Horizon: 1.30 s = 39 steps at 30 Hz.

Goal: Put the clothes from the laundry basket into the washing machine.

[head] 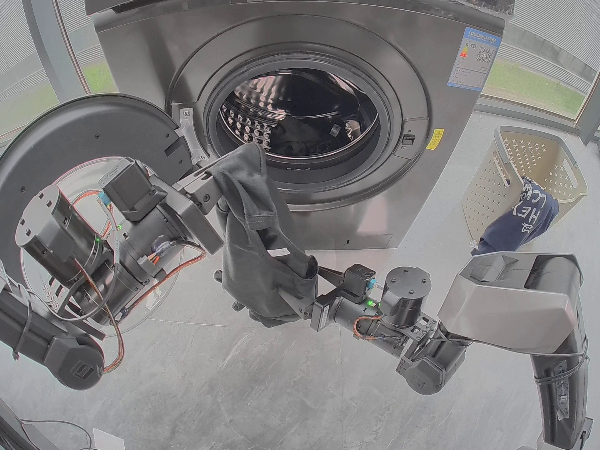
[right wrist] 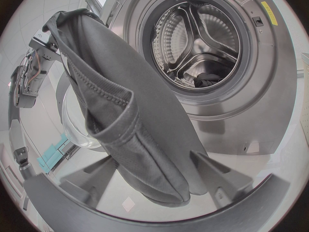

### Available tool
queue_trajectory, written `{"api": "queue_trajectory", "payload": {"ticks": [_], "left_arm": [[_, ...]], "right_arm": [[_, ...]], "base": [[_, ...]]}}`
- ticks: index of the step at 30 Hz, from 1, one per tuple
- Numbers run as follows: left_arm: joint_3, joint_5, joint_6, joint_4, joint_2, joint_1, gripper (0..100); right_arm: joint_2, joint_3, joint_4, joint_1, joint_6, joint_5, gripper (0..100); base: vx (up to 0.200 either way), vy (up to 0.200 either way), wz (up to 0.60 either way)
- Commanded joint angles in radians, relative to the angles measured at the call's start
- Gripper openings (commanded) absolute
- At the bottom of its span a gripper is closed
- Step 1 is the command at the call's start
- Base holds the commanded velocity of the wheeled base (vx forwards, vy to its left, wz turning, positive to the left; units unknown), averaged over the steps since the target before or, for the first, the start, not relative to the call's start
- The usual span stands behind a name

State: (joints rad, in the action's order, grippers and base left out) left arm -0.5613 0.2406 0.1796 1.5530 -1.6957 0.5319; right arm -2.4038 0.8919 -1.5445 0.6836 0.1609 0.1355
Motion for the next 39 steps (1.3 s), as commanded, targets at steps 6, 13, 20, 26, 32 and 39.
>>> {"api": "queue_trajectory", "payload": {"ticks": [6, 13, 20, 26, 32, 39], "left_arm": [[0.000, 0.000, 0.003, -0.001, -0.013, -0.012, 0], [-0.003, -0.001, 0.005, -0.002, -0.035, -0.086, 0], [0.000, -0.012, -0.002, -0.004, -0.061, -0.121, 0], [0.012, -0.038, -0.005, -0.004, -0.044, -0.109, 0], [0.012, -0.040, -0.005, -0.002, -0.028, -0.109, 0], [0.012, -0.040, -0.005, -0.004, 0.011, -0.109, 0]], "right_arm": [[0.018, 0.004, -0.002, -0.007, 0.005, -0.005, 0], [0.290, -0.231, 0.003, -0.087, -0.023, -0.010, 0], [0.512, -0.284, 0.007, -0.193, -0.015, -0.042, 0], [0.621, -0.268, 0.014, -0.197, -0.007, -0.088, 0], [0.667, -0.220, 0.015, -0.179, -0.003, -0.108, 0], [0.692, -0.192, 0.015, -0.170, -0.003, -0.109, 0]], "base": [[0.000, 0.000, 0.00], [0.000, 0.000, 0.00], [0.000, 0.000, 0.00], [0.000, 0.000, 0.00], [0.000, 0.000, 0.00], [0.000, 0.000, 0.00]]}}
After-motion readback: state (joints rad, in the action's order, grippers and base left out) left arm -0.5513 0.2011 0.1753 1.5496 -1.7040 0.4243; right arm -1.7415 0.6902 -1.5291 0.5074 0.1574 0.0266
